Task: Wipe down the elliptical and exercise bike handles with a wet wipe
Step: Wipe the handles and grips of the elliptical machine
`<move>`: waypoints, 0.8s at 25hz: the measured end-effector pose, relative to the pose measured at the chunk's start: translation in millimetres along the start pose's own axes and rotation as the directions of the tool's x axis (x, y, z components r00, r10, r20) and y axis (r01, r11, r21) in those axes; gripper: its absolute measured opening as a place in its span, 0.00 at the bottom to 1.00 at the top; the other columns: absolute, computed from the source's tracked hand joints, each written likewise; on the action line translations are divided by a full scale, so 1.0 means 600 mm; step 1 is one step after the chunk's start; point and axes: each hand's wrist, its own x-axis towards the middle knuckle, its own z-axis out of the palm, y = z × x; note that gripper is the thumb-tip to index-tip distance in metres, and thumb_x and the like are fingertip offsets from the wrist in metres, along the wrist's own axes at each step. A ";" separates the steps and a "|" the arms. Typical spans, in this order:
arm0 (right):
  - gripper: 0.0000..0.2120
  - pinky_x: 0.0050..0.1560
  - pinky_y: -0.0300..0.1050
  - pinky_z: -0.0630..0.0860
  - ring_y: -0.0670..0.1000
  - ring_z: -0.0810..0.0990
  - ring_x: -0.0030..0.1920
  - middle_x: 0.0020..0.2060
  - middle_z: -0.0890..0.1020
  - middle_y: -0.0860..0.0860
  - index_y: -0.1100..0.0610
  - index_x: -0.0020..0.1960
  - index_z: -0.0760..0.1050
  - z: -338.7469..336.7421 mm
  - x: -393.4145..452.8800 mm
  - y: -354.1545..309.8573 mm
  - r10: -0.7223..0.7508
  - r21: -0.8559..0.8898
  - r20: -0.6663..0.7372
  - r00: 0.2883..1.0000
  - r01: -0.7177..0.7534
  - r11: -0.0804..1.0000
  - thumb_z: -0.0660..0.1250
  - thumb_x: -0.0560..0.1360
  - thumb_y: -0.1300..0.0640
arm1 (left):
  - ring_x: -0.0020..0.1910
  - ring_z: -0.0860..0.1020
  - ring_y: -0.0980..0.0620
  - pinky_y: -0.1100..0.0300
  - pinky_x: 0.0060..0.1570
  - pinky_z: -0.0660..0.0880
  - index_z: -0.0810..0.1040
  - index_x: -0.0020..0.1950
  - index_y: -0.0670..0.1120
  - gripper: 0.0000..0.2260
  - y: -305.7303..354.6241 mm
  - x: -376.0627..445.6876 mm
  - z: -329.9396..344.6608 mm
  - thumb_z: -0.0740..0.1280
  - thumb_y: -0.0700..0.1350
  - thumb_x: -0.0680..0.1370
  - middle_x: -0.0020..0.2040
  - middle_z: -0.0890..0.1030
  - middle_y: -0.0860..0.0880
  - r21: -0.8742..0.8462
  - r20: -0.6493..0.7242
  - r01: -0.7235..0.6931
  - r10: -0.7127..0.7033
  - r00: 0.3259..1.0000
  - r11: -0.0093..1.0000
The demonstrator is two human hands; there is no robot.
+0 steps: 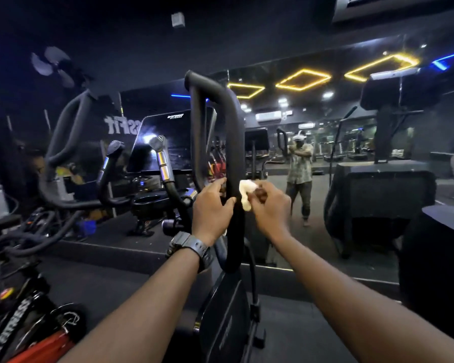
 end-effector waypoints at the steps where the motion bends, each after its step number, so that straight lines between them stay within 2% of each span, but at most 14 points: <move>1: 0.13 0.41 0.38 0.70 0.48 0.80 0.44 0.42 0.83 0.47 0.47 0.53 0.82 0.007 0.030 -0.014 0.147 0.082 -0.014 0.989 -0.145 0.986 0.68 0.73 0.61 | 0.54 0.81 0.51 0.55 0.58 0.77 0.78 0.65 0.46 0.22 0.005 0.000 0.002 0.73 0.38 0.72 0.57 0.82 0.49 -0.015 0.004 0.021 -0.021 1.000 1.000; 2: 0.13 0.42 0.39 0.71 0.48 0.80 0.44 0.42 0.84 0.46 0.47 0.52 0.83 0.012 0.055 -0.026 0.236 0.129 -0.012 0.972 -0.232 0.964 0.67 0.73 0.62 | 0.55 0.80 0.50 0.54 0.59 0.77 0.77 0.67 0.45 0.24 0.009 0.002 0.004 0.73 0.37 0.71 0.58 0.80 0.48 -0.011 0.004 0.030 -0.030 1.000 0.999; 4: 0.11 0.43 0.42 0.74 0.49 0.81 0.45 0.42 0.84 0.47 0.48 0.49 0.83 0.014 0.074 -0.031 0.297 0.229 0.006 0.955 -0.291 0.929 0.66 0.73 0.61 | 0.60 0.78 0.49 0.53 0.64 0.74 0.73 0.70 0.42 0.27 0.015 0.006 0.009 0.72 0.37 0.71 0.63 0.76 0.47 0.047 -0.001 0.016 -0.016 1.000 0.999; 7: 0.07 0.38 0.45 0.73 0.47 0.79 0.38 0.36 0.83 0.48 0.53 0.42 0.82 0.017 0.006 0.002 0.295 0.267 0.109 0.949 -0.314 0.911 0.67 0.75 0.60 | 0.67 0.72 0.48 0.59 0.70 0.67 0.70 0.72 0.40 0.28 0.028 0.012 0.021 0.71 0.39 0.73 0.67 0.73 0.45 0.122 -0.049 -0.019 0.025 0.998 0.992; 8: 0.08 0.36 0.45 0.71 0.46 0.77 0.34 0.32 0.82 0.48 0.54 0.39 0.81 0.014 -0.015 0.006 0.291 0.310 0.182 0.939 -0.335 0.890 0.67 0.76 0.58 | 0.68 0.71 0.49 0.59 0.71 0.66 0.69 0.73 0.40 0.28 0.032 0.018 0.026 0.70 0.39 0.74 0.67 0.72 0.45 0.130 -0.077 -0.025 0.035 0.996 0.991; 10: 0.14 0.35 0.45 0.71 0.43 0.73 0.31 0.28 0.78 0.46 0.55 0.35 0.79 0.008 0.010 -0.005 0.216 0.412 0.231 0.949 -0.296 0.862 0.65 0.78 0.52 | 0.69 0.70 0.48 0.55 0.71 0.66 0.67 0.74 0.41 0.27 0.041 0.034 0.038 0.69 0.41 0.76 0.68 0.72 0.45 0.141 -0.154 -0.028 0.050 0.987 0.990; 12: 0.11 0.44 0.46 0.80 0.42 0.79 0.37 0.35 0.83 0.44 0.52 0.45 0.83 0.006 0.082 -0.022 0.171 0.491 0.230 0.958 -0.266 0.829 0.64 0.79 0.50 | 0.68 0.70 0.47 0.54 0.70 0.67 0.67 0.74 0.41 0.25 0.047 0.050 0.052 0.68 0.42 0.78 0.68 0.72 0.45 0.152 -0.240 -0.010 0.047 0.970 0.988; 14: 0.10 0.56 0.51 0.81 0.44 0.83 0.48 0.46 0.86 0.45 0.51 0.56 0.83 0.024 0.118 -0.016 0.140 0.570 0.252 0.958 -0.263 0.778 0.63 0.80 0.54 | 0.67 0.71 0.47 0.57 0.69 0.66 0.68 0.74 0.41 0.24 0.050 0.056 0.062 0.67 0.43 0.79 0.67 0.73 0.44 0.153 -0.287 0.003 0.042 0.957 0.988; 15: 0.11 0.58 0.52 0.80 0.46 0.83 0.52 0.50 0.85 0.47 0.51 0.58 0.82 0.037 0.105 -0.004 0.167 0.591 0.287 0.943 -0.311 0.744 0.63 0.81 0.56 | 0.67 0.70 0.47 0.60 0.69 0.64 0.68 0.75 0.41 0.24 0.050 0.056 0.065 0.66 0.44 0.79 0.68 0.72 0.44 0.165 -0.294 0.002 0.047 0.955 0.986; 17: 0.13 0.59 0.53 0.79 0.52 0.83 0.56 0.52 0.85 0.50 0.52 0.59 0.82 0.053 0.045 0.026 0.168 0.663 0.441 0.882 -0.446 0.601 0.60 0.82 0.56 | 0.68 0.69 0.47 0.62 0.68 0.62 0.67 0.75 0.42 0.24 0.048 0.053 0.072 0.65 0.45 0.80 0.69 0.72 0.45 0.213 -0.302 -0.006 0.071 0.951 0.977; 19: 0.14 0.52 0.48 0.80 0.54 0.83 0.53 0.50 0.86 0.55 0.57 0.58 0.82 0.047 0.044 0.025 0.109 0.724 0.557 0.824 -0.545 0.424 0.58 0.83 0.57 | 0.67 0.70 0.46 0.57 0.69 0.65 0.67 0.75 0.41 0.24 0.046 0.050 0.078 0.65 0.45 0.80 0.68 0.72 0.44 0.265 -0.322 -0.013 0.102 0.941 0.964; 20: 0.14 0.47 0.45 0.80 0.52 0.84 0.49 0.47 0.86 0.55 0.59 0.57 0.81 0.047 0.081 0.020 0.101 0.746 0.562 0.821 -0.556 0.367 0.57 0.83 0.58 | 0.66 0.70 0.45 0.55 0.68 0.66 0.67 0.75 0.40 0.24 0.047 0.050 0.081 0.65 0.45 0.80 0.68 0.72 0.43 0.287 -0.335 -0.015 0.115 0.935 0.958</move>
